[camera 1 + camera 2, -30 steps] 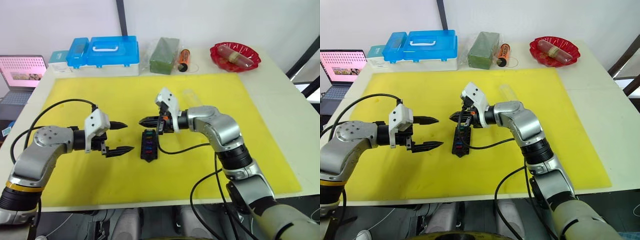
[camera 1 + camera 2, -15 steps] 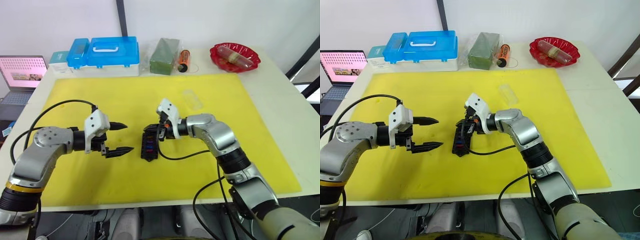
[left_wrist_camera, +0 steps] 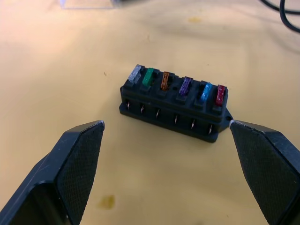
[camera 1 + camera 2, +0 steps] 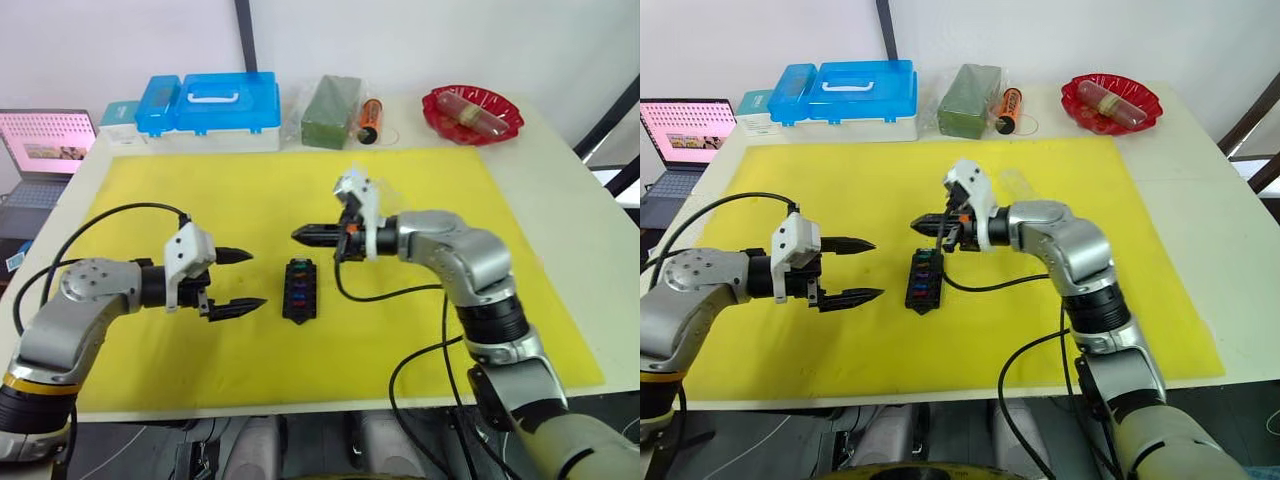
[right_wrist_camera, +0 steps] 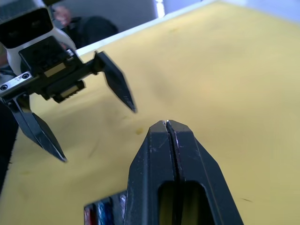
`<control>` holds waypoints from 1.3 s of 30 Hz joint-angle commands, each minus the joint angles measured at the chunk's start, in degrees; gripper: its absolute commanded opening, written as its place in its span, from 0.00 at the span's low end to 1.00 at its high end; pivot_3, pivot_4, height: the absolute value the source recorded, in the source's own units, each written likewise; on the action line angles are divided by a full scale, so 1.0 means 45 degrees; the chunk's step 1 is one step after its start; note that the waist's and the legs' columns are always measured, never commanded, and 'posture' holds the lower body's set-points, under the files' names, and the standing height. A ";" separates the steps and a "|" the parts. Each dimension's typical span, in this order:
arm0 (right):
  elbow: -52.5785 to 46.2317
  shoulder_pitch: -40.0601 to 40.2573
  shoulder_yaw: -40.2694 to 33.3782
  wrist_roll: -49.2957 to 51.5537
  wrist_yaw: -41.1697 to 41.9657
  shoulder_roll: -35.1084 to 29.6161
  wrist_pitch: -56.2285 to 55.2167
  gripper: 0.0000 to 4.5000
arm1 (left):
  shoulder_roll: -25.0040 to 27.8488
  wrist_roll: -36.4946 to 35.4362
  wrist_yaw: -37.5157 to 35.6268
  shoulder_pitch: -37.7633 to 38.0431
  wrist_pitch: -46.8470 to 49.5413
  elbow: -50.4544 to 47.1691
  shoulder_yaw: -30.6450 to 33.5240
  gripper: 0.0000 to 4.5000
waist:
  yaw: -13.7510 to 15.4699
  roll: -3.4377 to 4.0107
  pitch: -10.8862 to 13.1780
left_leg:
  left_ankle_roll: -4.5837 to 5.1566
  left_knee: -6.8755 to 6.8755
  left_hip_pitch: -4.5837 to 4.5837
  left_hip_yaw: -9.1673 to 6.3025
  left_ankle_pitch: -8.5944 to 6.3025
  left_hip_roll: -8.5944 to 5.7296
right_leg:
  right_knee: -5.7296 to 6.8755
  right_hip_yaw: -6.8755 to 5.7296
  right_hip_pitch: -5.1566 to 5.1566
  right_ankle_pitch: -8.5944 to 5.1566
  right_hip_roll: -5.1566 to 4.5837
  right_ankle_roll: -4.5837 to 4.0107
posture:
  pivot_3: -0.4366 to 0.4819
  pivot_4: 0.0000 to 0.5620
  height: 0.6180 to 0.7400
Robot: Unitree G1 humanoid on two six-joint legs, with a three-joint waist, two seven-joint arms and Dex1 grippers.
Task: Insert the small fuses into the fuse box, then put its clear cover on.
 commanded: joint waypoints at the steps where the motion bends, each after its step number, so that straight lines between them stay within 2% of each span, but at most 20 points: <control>1: -0.0492 0.0087 -0.1067 -0.0115 -0.0133 -0.1427 -0.0402 0.00 | 0.0272 -0.0456 0.0222 0.0037 0.0320 -0.0541 0.0815 1.00 | 0.0028 -0.0002 0.0001 | 0.0000 0.0001 0.0000 0.0001 0.0000 0.0000 | -0.0003 -0.0001 0.0001 0.0000 0.0001 0.0000 | 0.48 0.27 1.00; 4: -0.0490 0.0568 -0.1848 0.0235 0.0281 -0.2740 -0.0538 0.14 | 0.0365 -0.0538 0.0427 0.0204 0.0490 -0.0770 0.1100 1.00 | 0.0048 -0.0003 0.0001 | 0.0000 0.0000 -0.0004 0.0006 0.0000 -0.0001 | -0.0012 0.0000 0.0003 -0.0002 -0.0001 0.0000 | 0.48 0.27 1.00; 7: -0.0620 0.2514 -0.2936 0.0155 0.1489 -0.5306 -0.1072 0.37 | 0.0601 -0.0884 0.0506 0.1063 0.0841 -0.1388 0.2066 1.00 | 0.0094 -0.0008 0.0002 | 0.0001 -0.0005 -0.0009 0.0006 0.0000 -0.0001 | -0.0021 0.0000 0.0002 -0.0003 0.0000 0.0001 | 0.48 0.27 1.00; 9: -0.0560 0.3536 -0.3446 0.0130 0.2022 -0.6433 -0.1609 0.53 | 0.0741 -0.1042 0.0609 0.1480 0.0992 -0.1720 0.2449 1.00 | 0.0142 -0.0002 0.0006 | 0.0018 -0.0008 -0.0010 0.0016 -0.0010 0.0000 | -0.0033 0.0002 0.0005 -0.0007 -0.0009 0.0006 | 0.48 0.27 1.00; 15: -0.0737 0.5498 -0.5108 0.0428 0.2325 -0.7953 -0.1918 0.99 | 0.1455 -0.1269 0.0316 0.1597 0.1089 -0.1340 0.3341 1.00 | 0.0072 0.0005 0.0010 | 0.0024 0.0006 0.0016 0.0039 -0.0011 0.0012 | -0.0021 0.0013 0.0010 -0.0028 0.0015 -0.0046 | 0.48 0.27 1.00; 21: -0.0826 0.5861 -0.5398 0.0515 0.2074 -0.8062 -0.2092 0.99 | 0.1540 -0.1161 0.0213 0.1624 0.0851 -0.1044 0.3195 1.00 | 0.0048 0.0005 0.0011 | 0.0023 0.0005 0.0014 0.0043 -0.0011 0.0011 | -0.0029 0.0017 0.0018 -0.0028 0.0013 -0.0041 | 0.48 0.27 1.00; 25: -0.0200 0.3956 -0.4024 0.0012 0.0539 -0.6852 -0.1825 0.99 | 0.1223 -0.0757 0.0228 0.0696 0.0392 -0.0264 0.2194 1.00 | -0.0009 0.0003 0.0010 | 0.0023 0.0014 0.0018 0.0045 -0.0011 0.0009 | -0.0025 0.0020 0.0019 -0.0025 0.0011 -0.0042 | 0.48 0.27 1.00; 29: 0.2328 0.1135 -0.2152 -0.1783 -0.1749 -0.4951 -0.1815 0.99 | 0.0536 -0.0483 0.0303 -0.0022 0.0188 -0.0060 0.1000 1.00 | -0.0053 -0.0004 0.0005 | 0.0021 0.0013 0.0032 0.0051 -0.0010 0.0009 | -0.0020 0.0028 0.0025 -0.0020 0.0017 -0.0050 | 0.48 0.27 1.00; 31: 0.3072 0.0418 -0.1849 -0.1845 -0.2005 -0.4307 -0.1473 0.99 | 0.0332 -0.0309 0.0338 -0.0238 0.0053 0.0075 0.0676 1.00 | -0.0016 -0.0004 0.0006 | 0.0021 0.0002 0.0014 0.0043 -0.0010 0.0009 | -0.0018 0.0030 0.0007 0.0002 0.0020 -0.0009 | 0.48 0.27 1.00; 34: 0.5791 -0.1034 -0.0843 -0.2736 -0.2669 -0.2897 -0.2489 0.99 | -0.0092 -0.0223 0.0648 -0.0502 0.0089 -0.0140 0.0225 1.00 | 0.0171 0.0000 0.0008 | 0.0022 -0.0004 -0.0027 0.0023 -0.0011 0.0006 | -0.0021 0.0020 -0.0020 -0.0002 0.0011 -0.0002 | 0.48 0.27 1.00; 39: 0.9436 -0.2722 -0.0680 -0.3293 -0.2904 -0.1410 -0.3899 0.99 | -0.0411 -0.0177 0.0942 -0.0251 0.0200 -0.0537 0.0041 1.00 | 0.0039 -0.0001 0.0009 | 0.0026 0.0012 -0.0002 0.0058 -0.0014 -0.0002 | -0.0016 0.0046 -0.0004 0.0003 0.0005 0.0003 | 0.48 0.27 1.00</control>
